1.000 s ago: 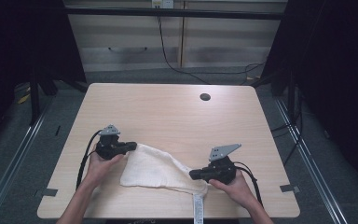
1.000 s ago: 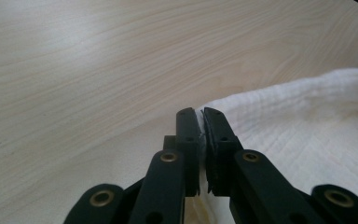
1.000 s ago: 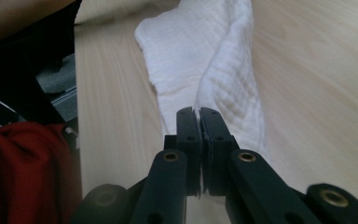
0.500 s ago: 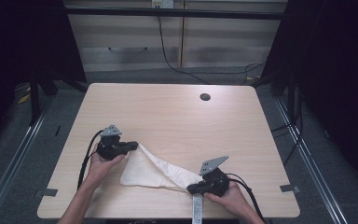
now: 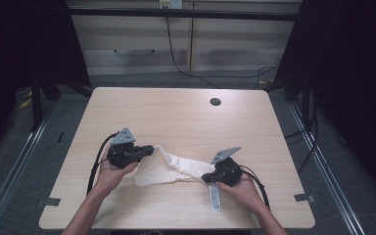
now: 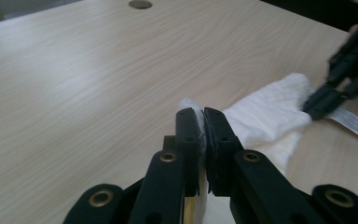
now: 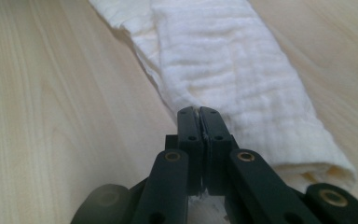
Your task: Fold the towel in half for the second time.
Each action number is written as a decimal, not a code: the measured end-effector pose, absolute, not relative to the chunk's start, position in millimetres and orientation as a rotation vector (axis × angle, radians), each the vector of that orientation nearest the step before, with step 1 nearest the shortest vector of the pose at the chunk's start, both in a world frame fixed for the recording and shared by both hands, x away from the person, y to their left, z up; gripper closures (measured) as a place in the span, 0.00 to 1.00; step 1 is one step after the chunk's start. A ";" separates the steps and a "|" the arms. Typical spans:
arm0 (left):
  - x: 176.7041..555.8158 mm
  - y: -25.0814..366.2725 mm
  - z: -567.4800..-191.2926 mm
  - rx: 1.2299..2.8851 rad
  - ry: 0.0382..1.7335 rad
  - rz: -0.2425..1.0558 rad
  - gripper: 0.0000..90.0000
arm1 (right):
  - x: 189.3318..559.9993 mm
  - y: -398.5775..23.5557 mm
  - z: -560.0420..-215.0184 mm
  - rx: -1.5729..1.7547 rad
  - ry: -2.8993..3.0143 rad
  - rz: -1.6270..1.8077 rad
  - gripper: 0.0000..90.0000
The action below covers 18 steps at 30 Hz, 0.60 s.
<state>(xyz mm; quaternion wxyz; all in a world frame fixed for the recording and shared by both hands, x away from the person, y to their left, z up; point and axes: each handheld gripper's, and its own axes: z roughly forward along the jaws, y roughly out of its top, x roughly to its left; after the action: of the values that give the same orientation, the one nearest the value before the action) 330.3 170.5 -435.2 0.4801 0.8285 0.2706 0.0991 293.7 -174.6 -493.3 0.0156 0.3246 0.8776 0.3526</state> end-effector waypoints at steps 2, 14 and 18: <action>324.7 169.4 -431.9 2.038 0.629 0.260 0.95 | 296.9 -177.8 -495.1 1.027 2.721 1.129 0.98; 293.1 174.5 -451.6 2.176 0.576 0.224 0.95 | 294.8 -177.8 -495.7 1.030 2.701 1.129 0.98; 289.1 178.6 -463.8 2.214 0.587 0.208 0.94 | 294.5 -178.5 -496.5 1.041 2.699 1.146 0.98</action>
<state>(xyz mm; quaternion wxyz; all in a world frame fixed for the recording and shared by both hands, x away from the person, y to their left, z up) 289.1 178.6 -463.8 0.4086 0.8786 0.2331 0.0824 294.5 -178.5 -496.5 0.0151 0.3346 0.8672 0.3684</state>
